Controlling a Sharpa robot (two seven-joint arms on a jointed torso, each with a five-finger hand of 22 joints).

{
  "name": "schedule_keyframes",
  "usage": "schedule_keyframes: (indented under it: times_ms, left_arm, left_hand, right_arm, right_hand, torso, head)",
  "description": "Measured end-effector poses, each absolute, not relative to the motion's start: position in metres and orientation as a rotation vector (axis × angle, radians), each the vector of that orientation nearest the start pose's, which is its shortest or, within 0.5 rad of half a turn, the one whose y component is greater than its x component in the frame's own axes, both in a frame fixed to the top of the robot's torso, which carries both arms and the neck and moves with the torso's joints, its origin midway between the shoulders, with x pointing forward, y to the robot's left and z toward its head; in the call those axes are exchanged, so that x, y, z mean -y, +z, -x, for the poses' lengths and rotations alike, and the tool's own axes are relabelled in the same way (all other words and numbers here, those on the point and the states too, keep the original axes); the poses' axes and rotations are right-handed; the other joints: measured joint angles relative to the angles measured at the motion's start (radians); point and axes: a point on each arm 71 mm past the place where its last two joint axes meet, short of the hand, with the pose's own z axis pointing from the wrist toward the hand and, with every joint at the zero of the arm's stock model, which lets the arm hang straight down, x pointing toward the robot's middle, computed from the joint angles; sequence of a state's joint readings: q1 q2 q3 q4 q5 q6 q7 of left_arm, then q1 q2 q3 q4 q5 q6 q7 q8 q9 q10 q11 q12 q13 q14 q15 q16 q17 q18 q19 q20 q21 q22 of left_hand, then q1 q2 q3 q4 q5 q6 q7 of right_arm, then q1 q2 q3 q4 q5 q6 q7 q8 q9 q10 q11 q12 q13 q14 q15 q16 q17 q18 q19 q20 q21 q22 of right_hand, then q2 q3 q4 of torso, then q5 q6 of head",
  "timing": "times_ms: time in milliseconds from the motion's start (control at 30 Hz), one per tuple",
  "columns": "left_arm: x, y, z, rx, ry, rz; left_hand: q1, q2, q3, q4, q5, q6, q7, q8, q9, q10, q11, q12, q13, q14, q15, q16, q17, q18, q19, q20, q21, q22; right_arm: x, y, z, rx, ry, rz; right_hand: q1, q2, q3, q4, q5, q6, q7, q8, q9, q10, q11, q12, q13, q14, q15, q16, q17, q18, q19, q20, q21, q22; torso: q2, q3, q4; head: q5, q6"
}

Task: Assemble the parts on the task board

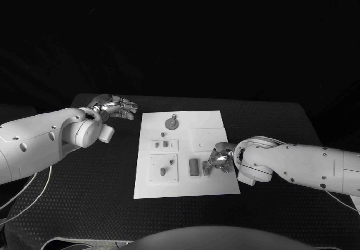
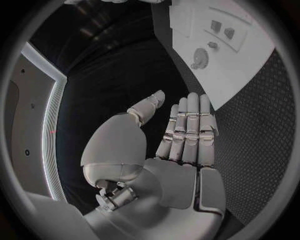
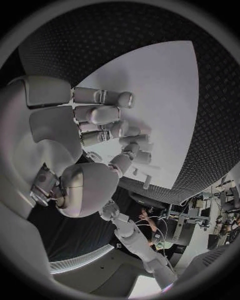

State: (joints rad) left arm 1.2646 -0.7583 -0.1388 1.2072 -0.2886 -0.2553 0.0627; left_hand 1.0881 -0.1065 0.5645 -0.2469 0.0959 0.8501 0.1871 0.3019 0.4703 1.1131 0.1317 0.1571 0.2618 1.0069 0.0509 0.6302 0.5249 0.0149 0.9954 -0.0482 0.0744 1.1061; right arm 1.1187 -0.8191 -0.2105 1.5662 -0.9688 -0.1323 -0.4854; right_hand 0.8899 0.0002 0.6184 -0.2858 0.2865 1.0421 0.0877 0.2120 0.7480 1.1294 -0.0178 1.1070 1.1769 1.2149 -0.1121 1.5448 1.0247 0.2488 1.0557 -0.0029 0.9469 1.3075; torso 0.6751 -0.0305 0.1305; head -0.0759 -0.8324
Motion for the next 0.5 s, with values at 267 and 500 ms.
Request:
schedule_keyframes:
  times_ms: [267, 500]
  left_arm:
    - [-0.2658, -0.2135, -0.5392, -1.724, -1.029, 0.994]
    - [-0.2656, -0.2136, -0.5393, -1.725, -1.03, 0.994]
  left_hand:
    - [0.0, 0.0, 0.0, 0.0, 0.0, 0.0, 0.0, 0.0, -0.001, 0.0, 0.0, 0.0, 0.0, 0.0, 0.0, -0.004, 0.001, 0.0, 0.0, 0.0, 0.0, 0.0]
    - [0.0, 0.0, 0.0, 0.0, 0.0, 0.0, 0.0, 0.0, -0.001, 0.0, 0.0, 0.0, 0.0, 0.0, 0.0, -0.004, 0.001, 0.0, 0.0, 0.0, 0.0, 0.0]
  right_arm:
    - [0.2001, -0.3082, -0.4206, -2.383, 0.458, -0.37]
    - [0.2003, -0.3085, -0.4209, -2.386, 0.455, -0.367]
  right_hand:
    - [0.0, 0.0, 0.0, 0.0, 0.0, 0.002, -0.001, -0.003, 0.002, 0.0, 0.0, 0.0, -0.002, -0.004, 0.003, 0.0, -0.01, 0.0, 0.002, 0.002, 0.0, 0.0]
    - [-0.029, -0.029, 0.005, 0.032, -0.001, 0.004, 0.004, -0.008, 0.002, 0.0, 0.0, 0.0, -0.004, -0.006, 0.002, -0.005, -0.016, 0.0, 0.005, 0.005, -0.004, 0.0]
  torso:
    - [0.0, 0.0006, 0.0006]
    - [0.0, 0.0005, 0.0004]
  head:
    - [0.005, -0.004]
    - [0.006, -0.007]
